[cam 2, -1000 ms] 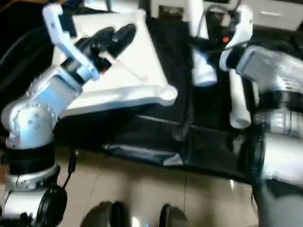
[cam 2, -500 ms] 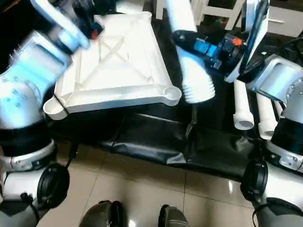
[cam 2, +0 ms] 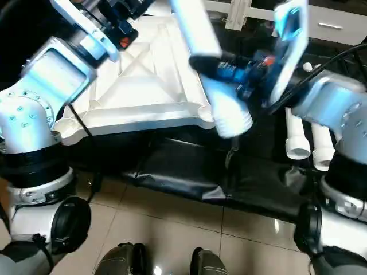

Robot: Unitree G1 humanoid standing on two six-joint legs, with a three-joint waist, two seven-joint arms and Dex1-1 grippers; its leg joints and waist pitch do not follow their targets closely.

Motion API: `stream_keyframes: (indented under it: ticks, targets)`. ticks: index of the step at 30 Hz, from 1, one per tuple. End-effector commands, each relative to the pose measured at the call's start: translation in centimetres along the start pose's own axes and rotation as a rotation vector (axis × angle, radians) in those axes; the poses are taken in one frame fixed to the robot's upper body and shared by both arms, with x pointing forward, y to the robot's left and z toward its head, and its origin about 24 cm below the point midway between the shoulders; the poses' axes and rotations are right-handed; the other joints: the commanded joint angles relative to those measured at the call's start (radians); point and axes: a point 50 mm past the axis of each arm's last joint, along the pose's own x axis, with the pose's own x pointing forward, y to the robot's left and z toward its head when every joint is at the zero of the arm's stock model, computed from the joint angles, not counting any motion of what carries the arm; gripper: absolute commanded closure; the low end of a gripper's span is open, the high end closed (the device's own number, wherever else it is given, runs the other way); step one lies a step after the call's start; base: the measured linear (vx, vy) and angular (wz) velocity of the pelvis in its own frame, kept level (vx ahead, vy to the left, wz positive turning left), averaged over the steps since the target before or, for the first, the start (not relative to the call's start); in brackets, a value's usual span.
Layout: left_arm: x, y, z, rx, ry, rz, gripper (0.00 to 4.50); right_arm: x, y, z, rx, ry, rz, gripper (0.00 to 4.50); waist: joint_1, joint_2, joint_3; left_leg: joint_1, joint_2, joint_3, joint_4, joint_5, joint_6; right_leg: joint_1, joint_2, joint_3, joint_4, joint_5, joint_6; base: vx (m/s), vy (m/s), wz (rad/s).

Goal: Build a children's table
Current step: Pick table leg

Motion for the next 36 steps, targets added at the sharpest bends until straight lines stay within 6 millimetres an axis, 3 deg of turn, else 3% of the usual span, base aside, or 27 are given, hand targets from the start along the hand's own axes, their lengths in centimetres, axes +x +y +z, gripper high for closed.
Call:
stream_keyframes:
  ticks: [1,5,14,19,36]
  targets:
    - [0.5,-0.8,0.3,-0.026,-0.002,-0.034,0.0,-0.3,0.5,0.5,-0.053,-0.006,-0.002,2.66,-0.001,-0.017,-0.11,0.047,0.063,-0.039,-0.069,0.023,0.058,0.064,-0.075,0.037,-0.064,-0.086,-0.224,0.0,0.0,0.0]
    - [0.6,-1.1,0.5,-0.129,-0.029,-0.066,0.0,-0.2,0.7,0.1,-0.073,0.02,-0.009,2.66,0.001,-0.017,-0.109,0.046,0.062,-0.039,-0.068,0.017,0.057,0.066,-0.075,0.037,-0.063,-0.068,-0.236,0.0,0.0,0.0]
    - [0.5,-0.3,0.1,-0.134,0.022,-0.004,0.0,-0.5,0.6,-0.8,-0.108,0.073,-0.014,2.66,0.0,-0.017,-0.109,0.047,0.064,-0.042,-0.069,0.006,0.061,0.068,-0.075,0.038,-0.067,-0.095,-0.214,0.0,0.0,0.0]
    - [0.5,0.3,-0.3,-0.119,0.046,0.037,0.0,-0.8,0.5,-1.3,-0.136,0.1,-0.023,2.66,0.001,-0.014,-0.112,0.049,0.066,-0.043,-0.068,0.016,0.062,0.067,-0.075,0.037,-0.064,-0.072,-0.219,0.0,0.0,0.0]
    - [0.4,0.7,-0.4,-0.156,0.075,0.053,1.67,-1.0,-0.1,-2.0,-0.168,0.127,-0.051,2.66,0.003,-0.012,-0.114,0.047,0.066,-0.043,-0.064,0.02,0.08,0.07,-0.076,0.037,-0.059,-0.039,-0.252,0.0,0.0,0.0]
